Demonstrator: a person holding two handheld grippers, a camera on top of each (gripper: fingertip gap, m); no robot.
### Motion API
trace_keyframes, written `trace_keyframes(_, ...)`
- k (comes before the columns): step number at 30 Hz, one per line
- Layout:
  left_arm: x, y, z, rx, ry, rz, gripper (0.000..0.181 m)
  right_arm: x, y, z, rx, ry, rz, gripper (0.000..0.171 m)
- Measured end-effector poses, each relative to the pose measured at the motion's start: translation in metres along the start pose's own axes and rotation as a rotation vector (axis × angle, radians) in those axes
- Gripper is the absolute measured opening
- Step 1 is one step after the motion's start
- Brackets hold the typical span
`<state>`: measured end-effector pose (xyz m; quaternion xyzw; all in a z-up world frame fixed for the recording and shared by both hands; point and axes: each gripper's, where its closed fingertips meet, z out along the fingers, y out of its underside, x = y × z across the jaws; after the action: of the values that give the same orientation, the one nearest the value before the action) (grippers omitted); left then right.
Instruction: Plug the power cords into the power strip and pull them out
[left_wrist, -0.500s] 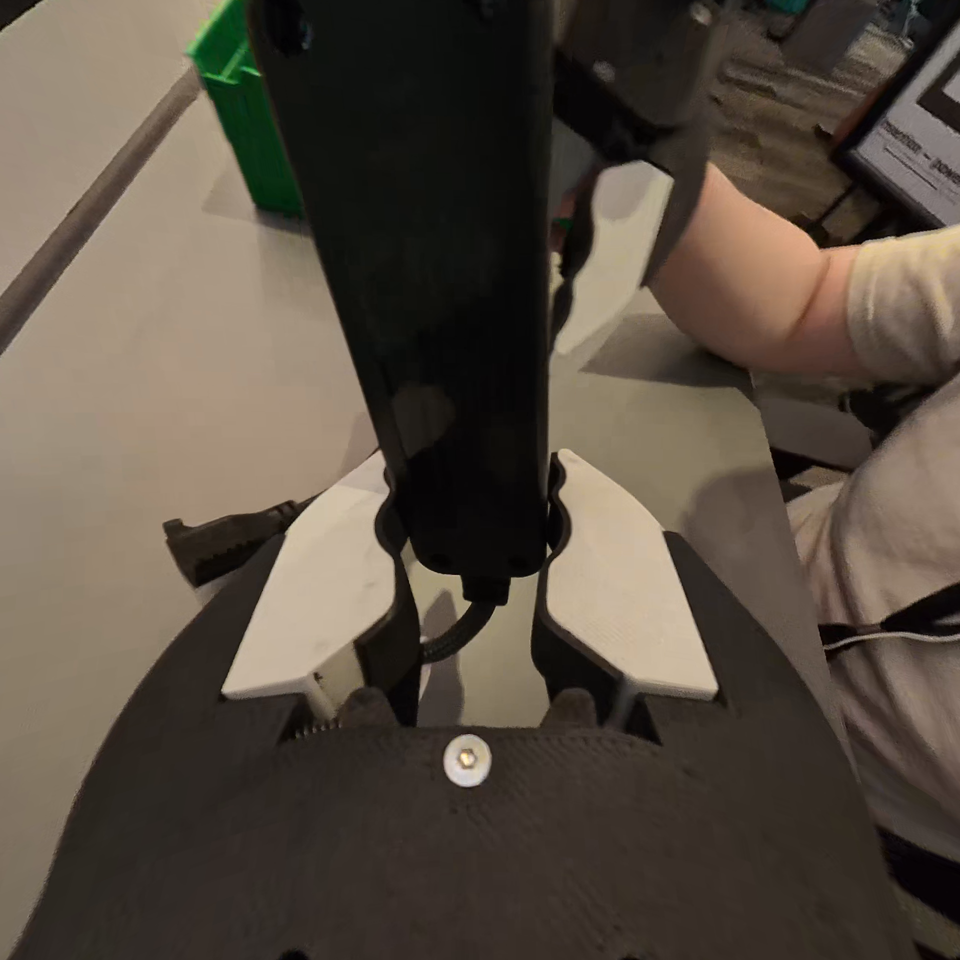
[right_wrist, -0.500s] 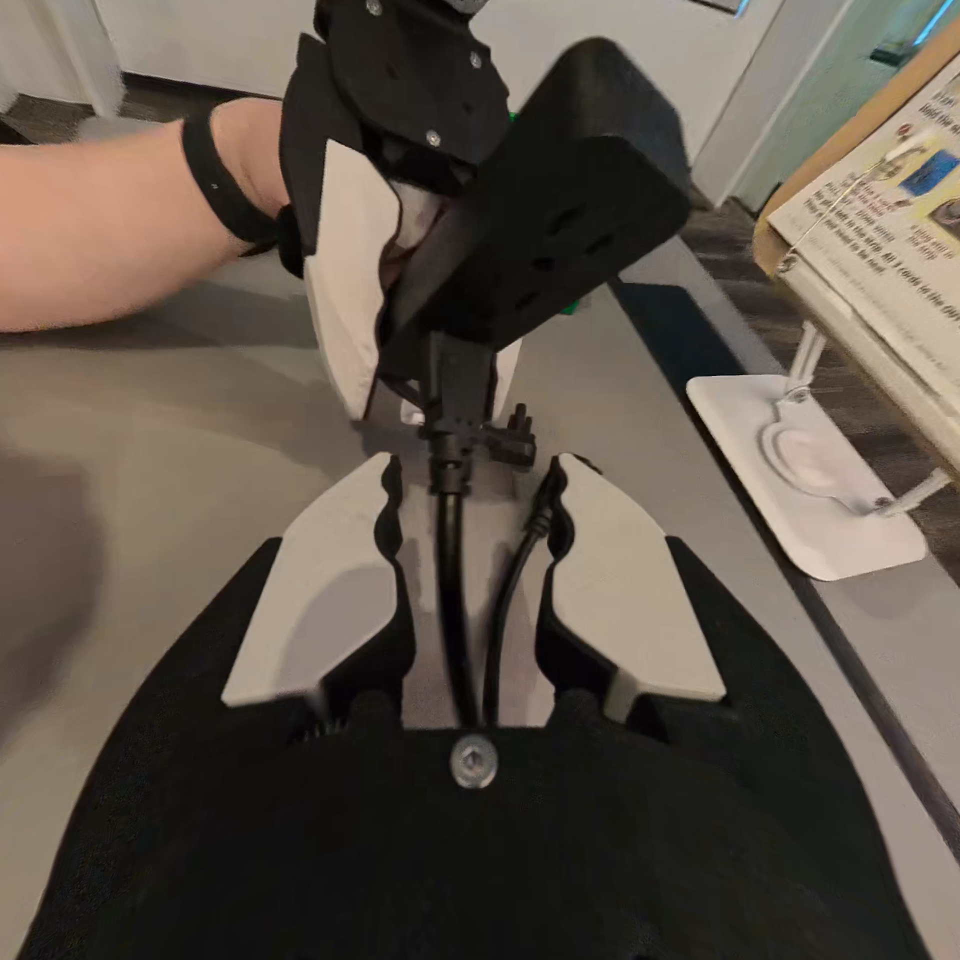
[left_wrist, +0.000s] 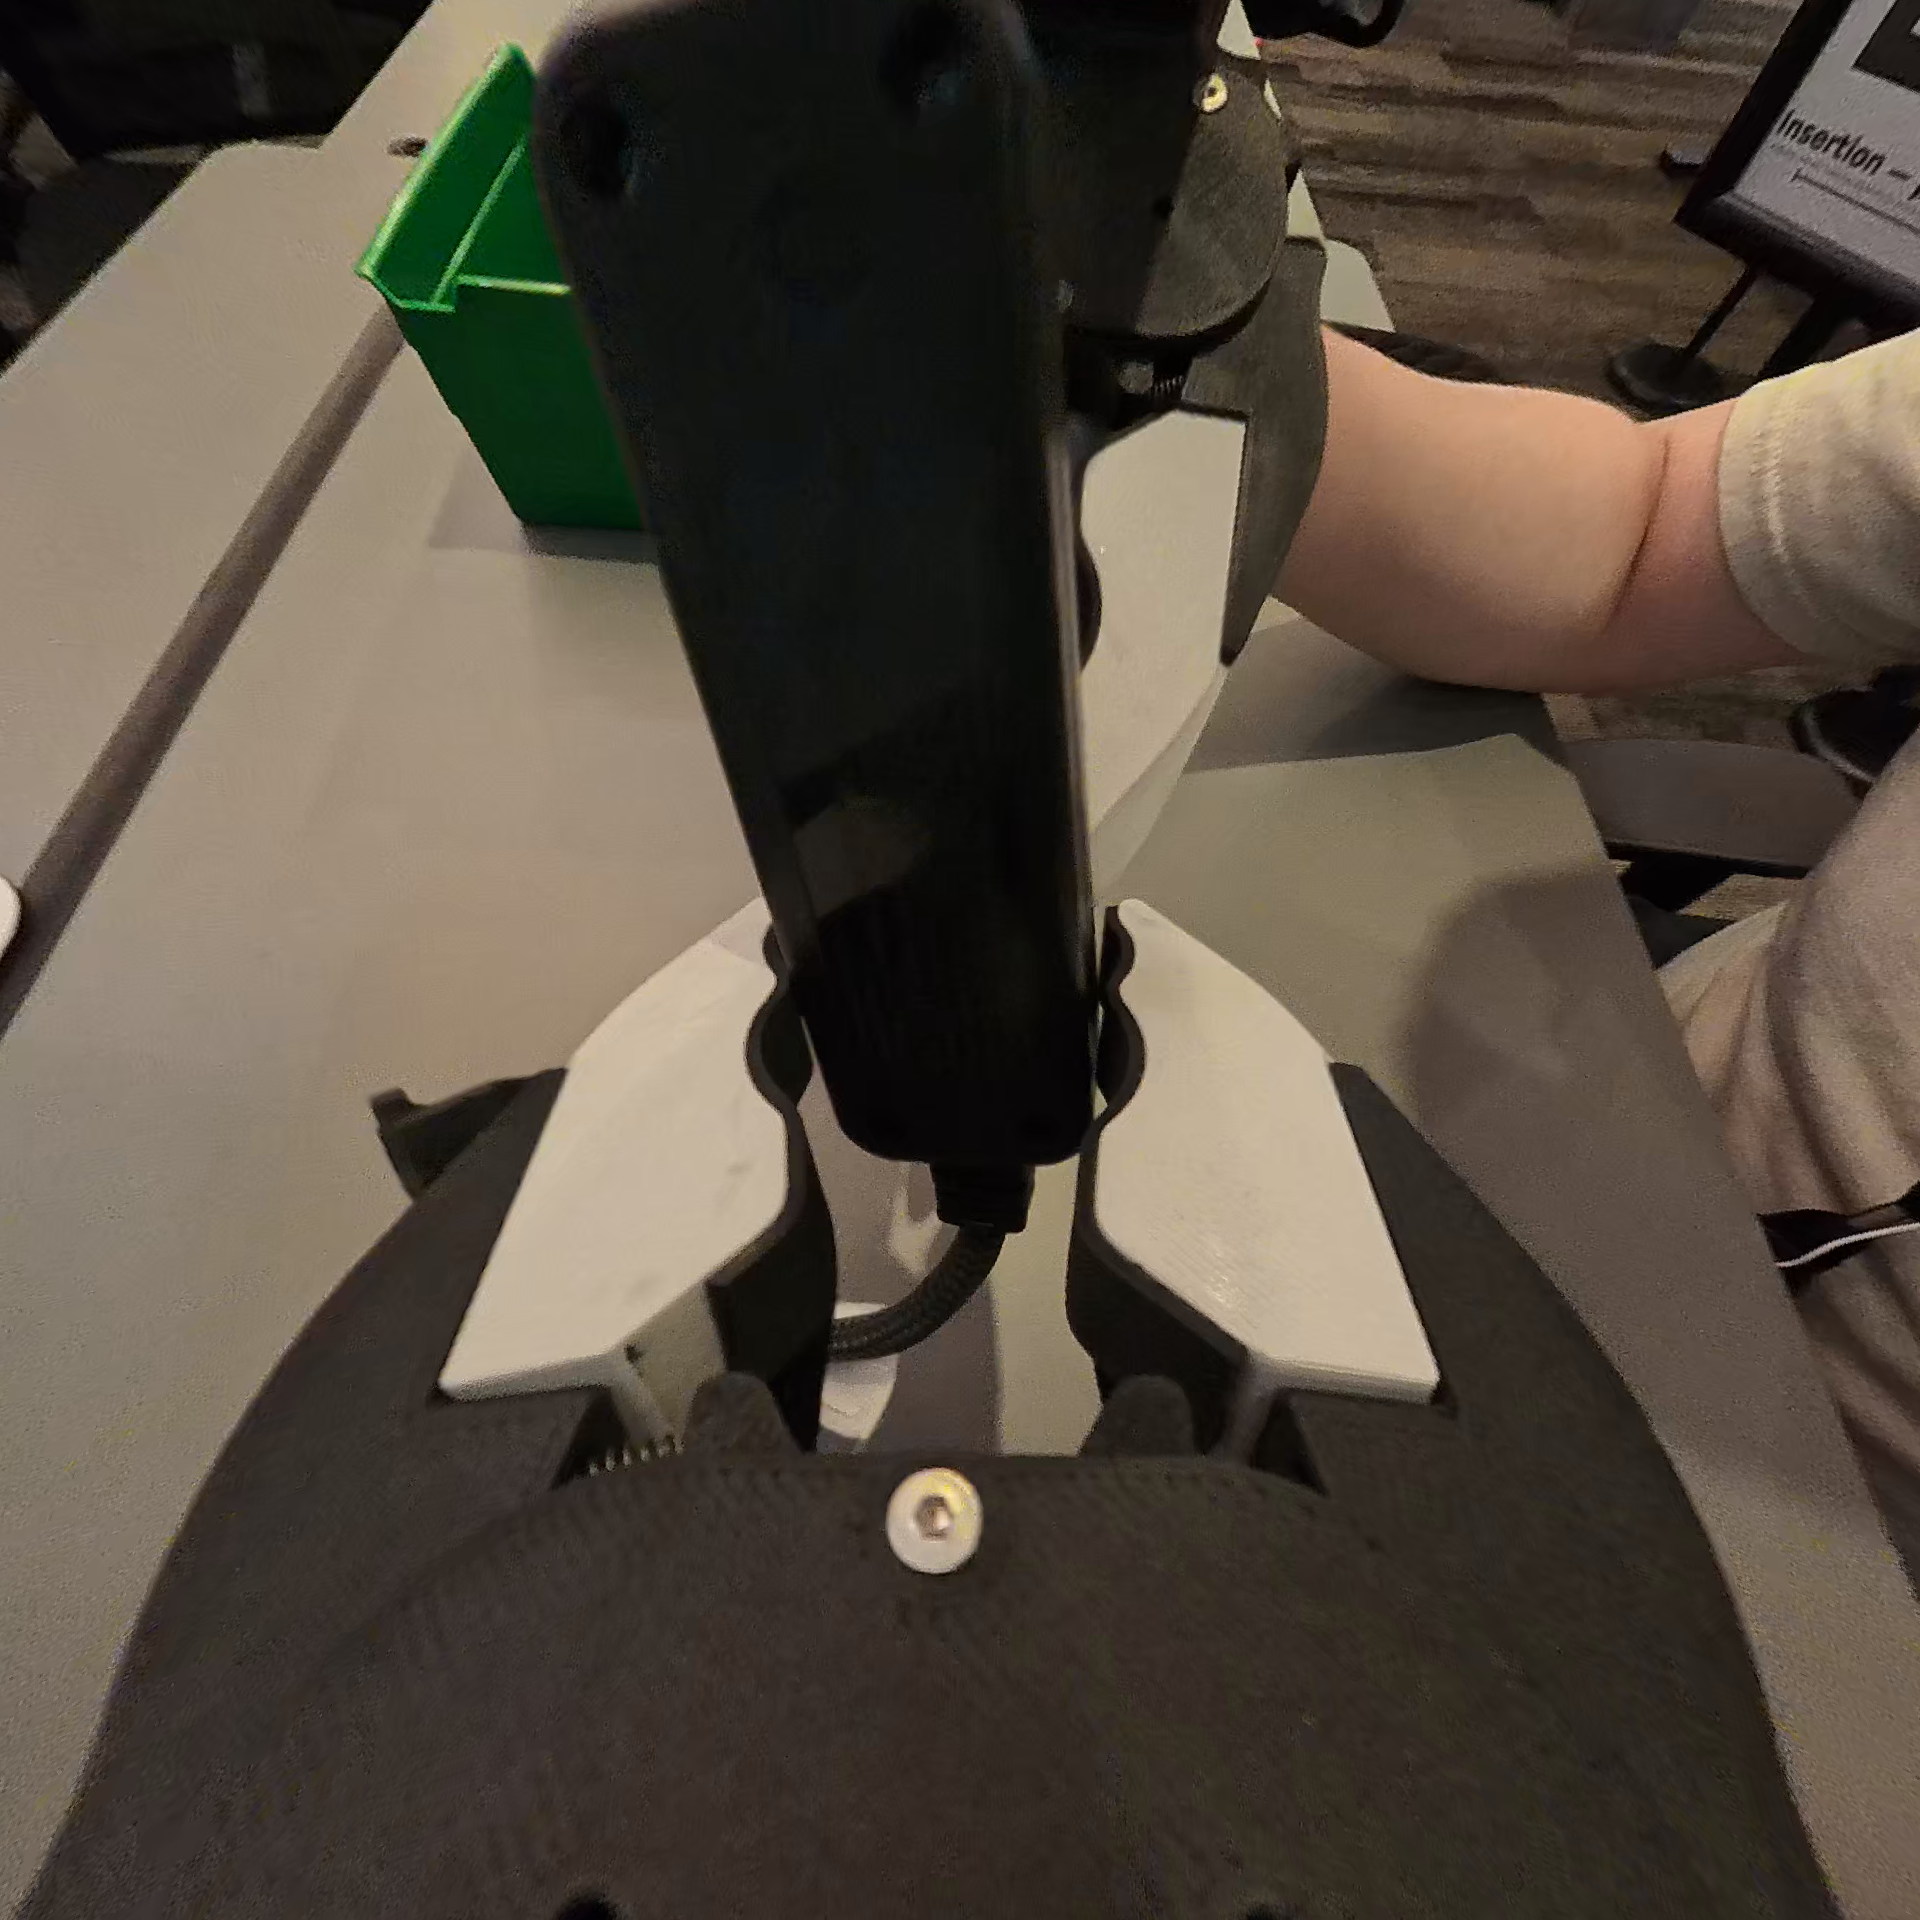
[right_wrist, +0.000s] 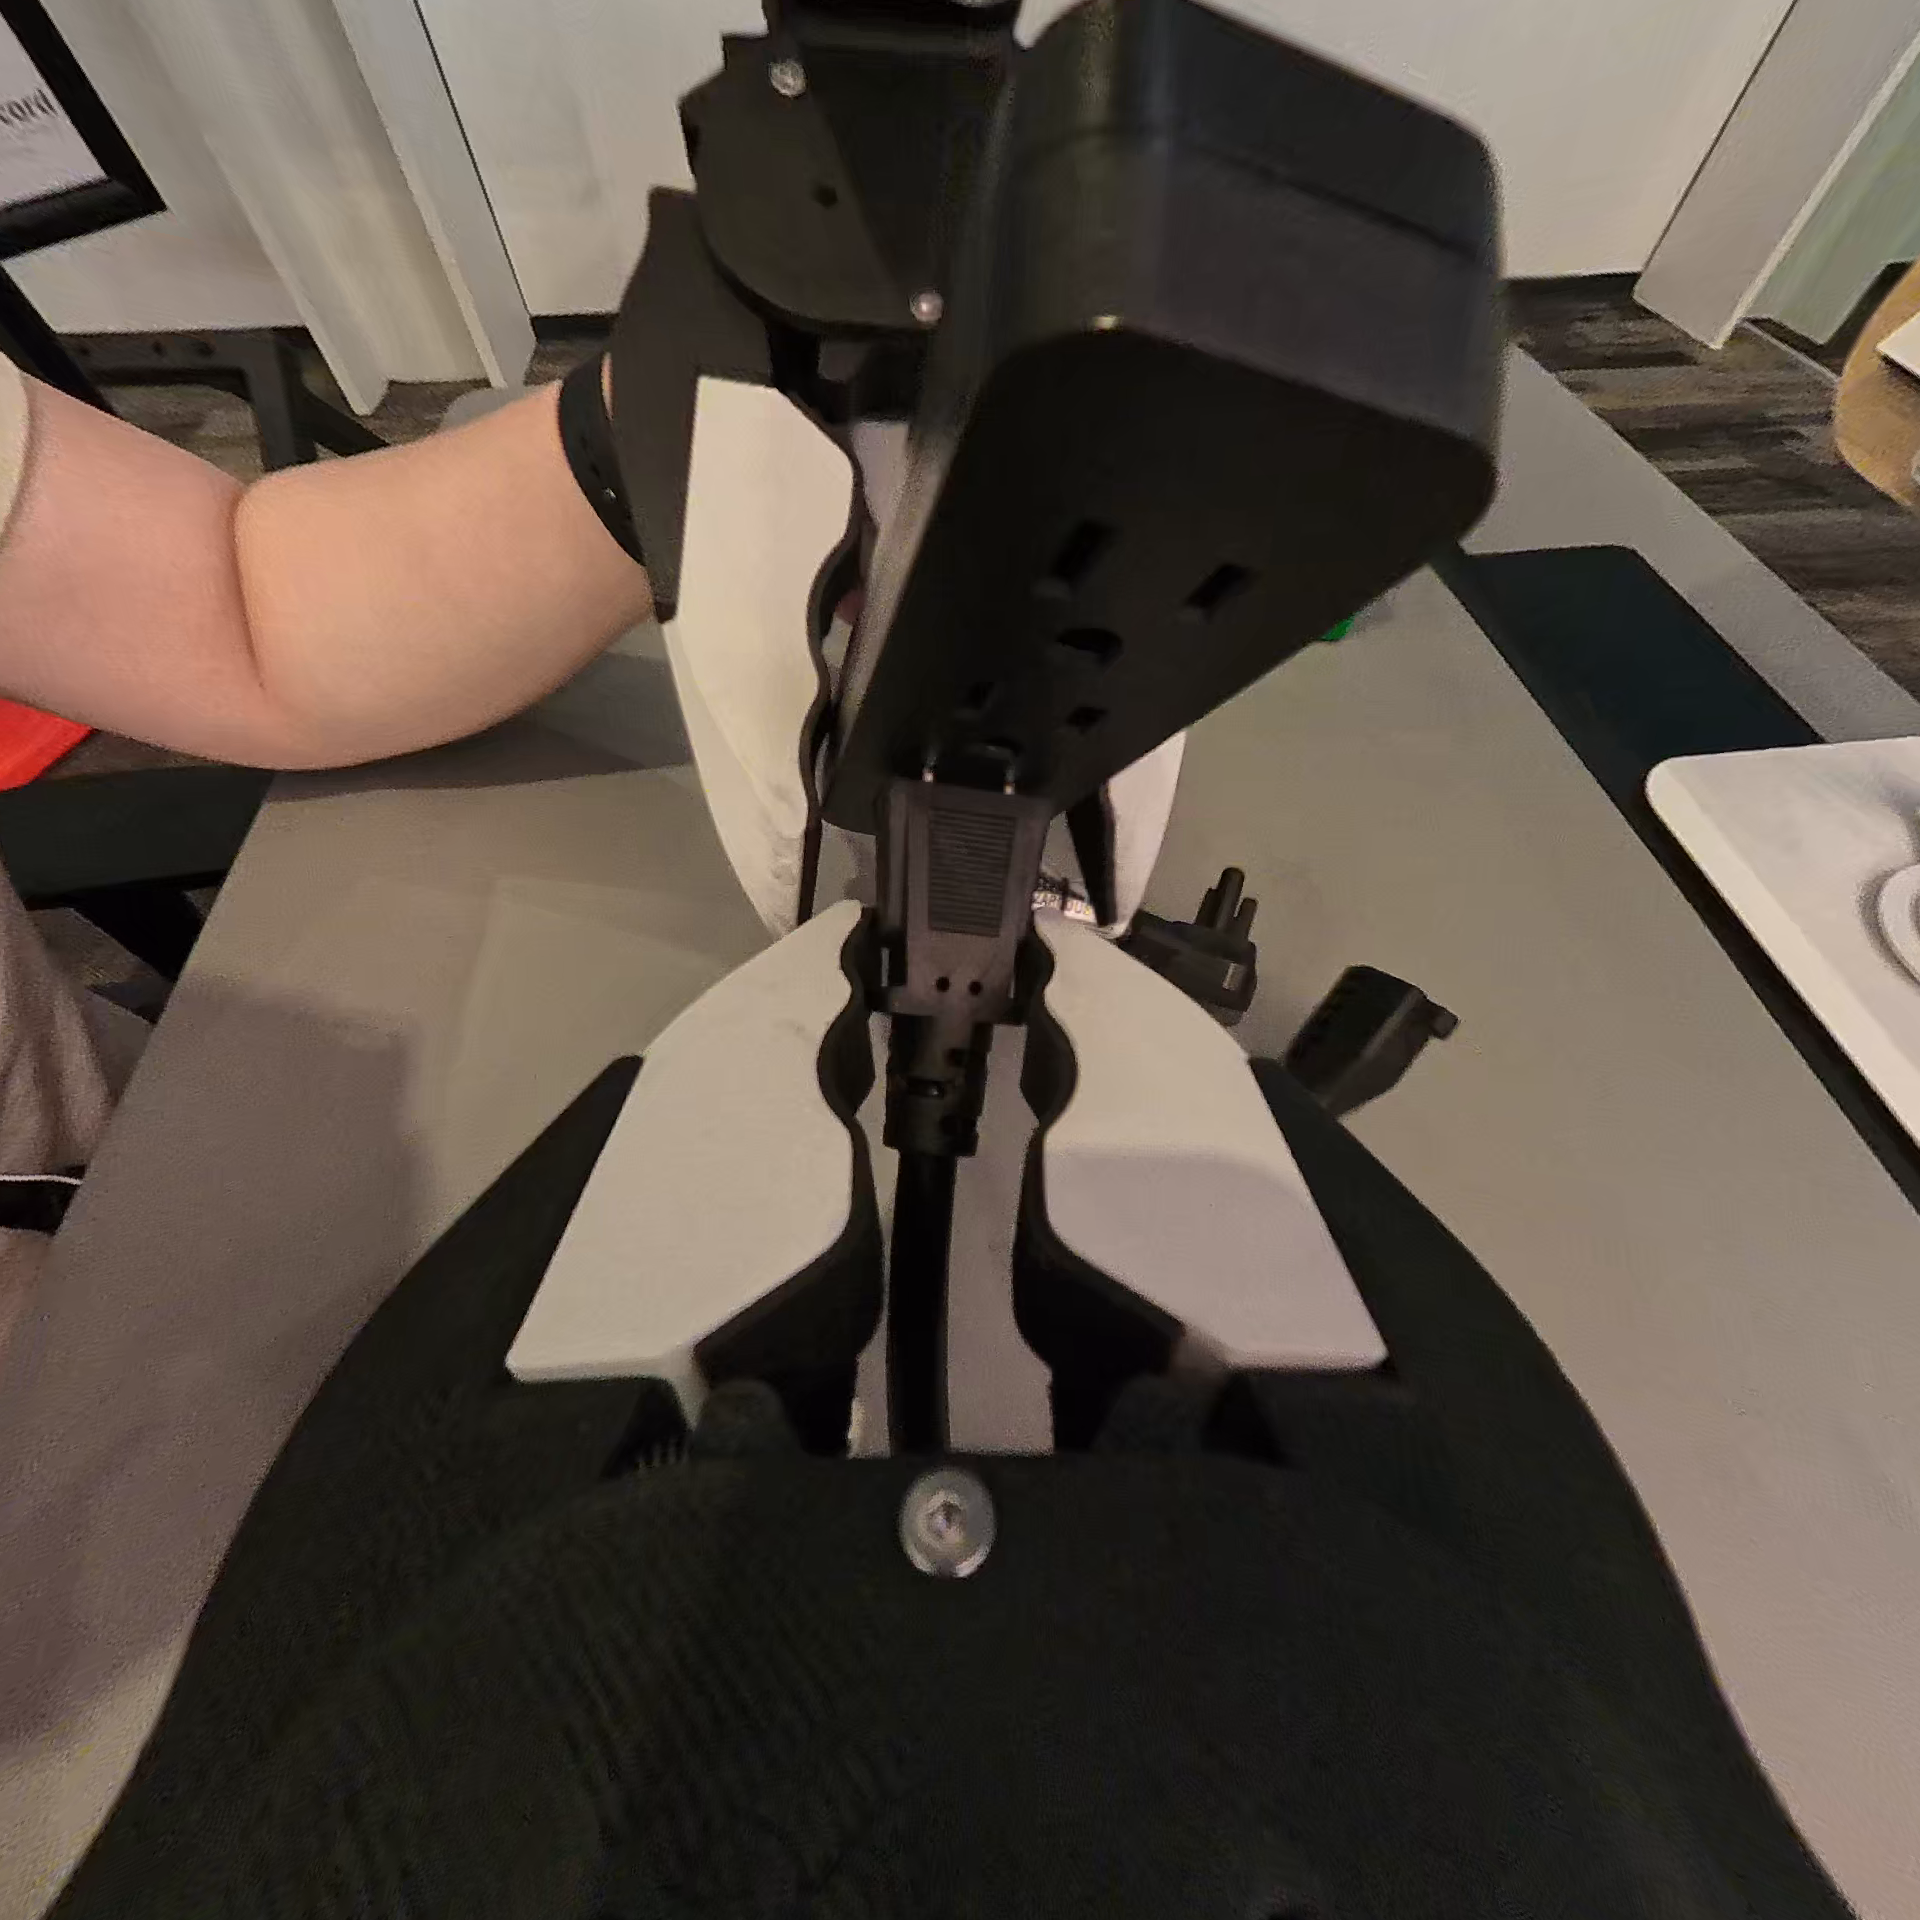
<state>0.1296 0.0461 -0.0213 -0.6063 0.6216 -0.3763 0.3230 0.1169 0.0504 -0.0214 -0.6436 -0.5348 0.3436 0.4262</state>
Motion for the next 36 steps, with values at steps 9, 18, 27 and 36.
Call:
trace_keyframes(9,0.010,-0.033,-0.027,0.234,0.080,-0.040,0.060,-0.013,0.010,0.025,-0.154,0.054,-0.142,0.025)
trace_keyframes(18,-0.002,-0.036,-0.028,0.220,0.027,-0.084,0.043,-0.002,0.014,0.028,-0.174,0.113,-0.103,0.024)
trace_keyframes(27,-0.013,-0.038,-0.031,0.206,-0.066,-0.066,0.044,0.003,0.008,0.033,-0.053,0.091,0.054,0.023)
trace_keyframes(36,-0.015,-0.038,-0.040,0.245,-0.043,-0.074,0.043,0.005,0.002,0.032,0.019,0.099,0.027,0.024)
